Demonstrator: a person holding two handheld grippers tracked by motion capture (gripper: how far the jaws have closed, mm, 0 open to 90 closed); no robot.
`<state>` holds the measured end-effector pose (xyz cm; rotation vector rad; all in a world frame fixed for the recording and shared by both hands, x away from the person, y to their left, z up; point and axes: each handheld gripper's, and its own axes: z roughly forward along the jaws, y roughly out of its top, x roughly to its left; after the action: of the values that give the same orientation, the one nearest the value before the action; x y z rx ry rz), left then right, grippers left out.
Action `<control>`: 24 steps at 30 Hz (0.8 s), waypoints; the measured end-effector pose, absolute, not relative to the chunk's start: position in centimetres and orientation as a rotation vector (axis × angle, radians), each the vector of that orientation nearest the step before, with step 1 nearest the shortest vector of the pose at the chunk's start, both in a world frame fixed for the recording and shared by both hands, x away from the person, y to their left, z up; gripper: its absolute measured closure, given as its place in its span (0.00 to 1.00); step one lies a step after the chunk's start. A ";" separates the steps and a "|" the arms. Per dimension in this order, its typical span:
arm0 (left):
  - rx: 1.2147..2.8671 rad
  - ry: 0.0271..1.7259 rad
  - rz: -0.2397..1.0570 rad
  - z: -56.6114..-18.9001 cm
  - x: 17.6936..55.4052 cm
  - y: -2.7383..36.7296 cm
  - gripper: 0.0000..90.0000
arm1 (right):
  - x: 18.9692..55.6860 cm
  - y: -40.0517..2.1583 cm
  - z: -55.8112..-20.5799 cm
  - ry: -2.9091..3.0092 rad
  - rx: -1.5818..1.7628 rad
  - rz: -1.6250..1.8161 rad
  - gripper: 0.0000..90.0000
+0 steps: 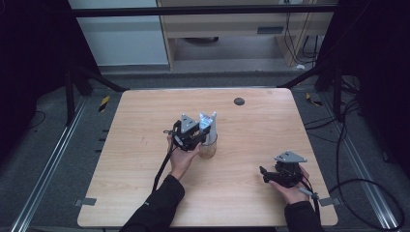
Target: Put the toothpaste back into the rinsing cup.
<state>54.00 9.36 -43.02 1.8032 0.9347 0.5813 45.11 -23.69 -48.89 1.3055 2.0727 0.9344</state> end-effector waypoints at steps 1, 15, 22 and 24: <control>1.815 0.935 0.585 -43.2 53.9 9.4 0.70 | 45.1 -23.7 -48.9 2.073 1.306 0.933 0.21; 1.823 0.928 0.608 -43.4 53.0 10.3 0.59 | 45.1 -23.7 -48.9 2.070 1.306 0.929 0.21; 1.827 0.923 0.602 -42.6 52.4 11.1 0.47 | 45.1 -23.7 -48.8 2.068 1.302 0.929 0.21; 1.849 0.900 0.616 -42.3 51.8 11.3 0.45 | 45.0 -23.7 -48.8 2.067 1.305 0.932 0.21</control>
<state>51.83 11.32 -42.28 1.8494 0.9003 0.6155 45.03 -23.68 -48.80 1.3053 2.0670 0.9320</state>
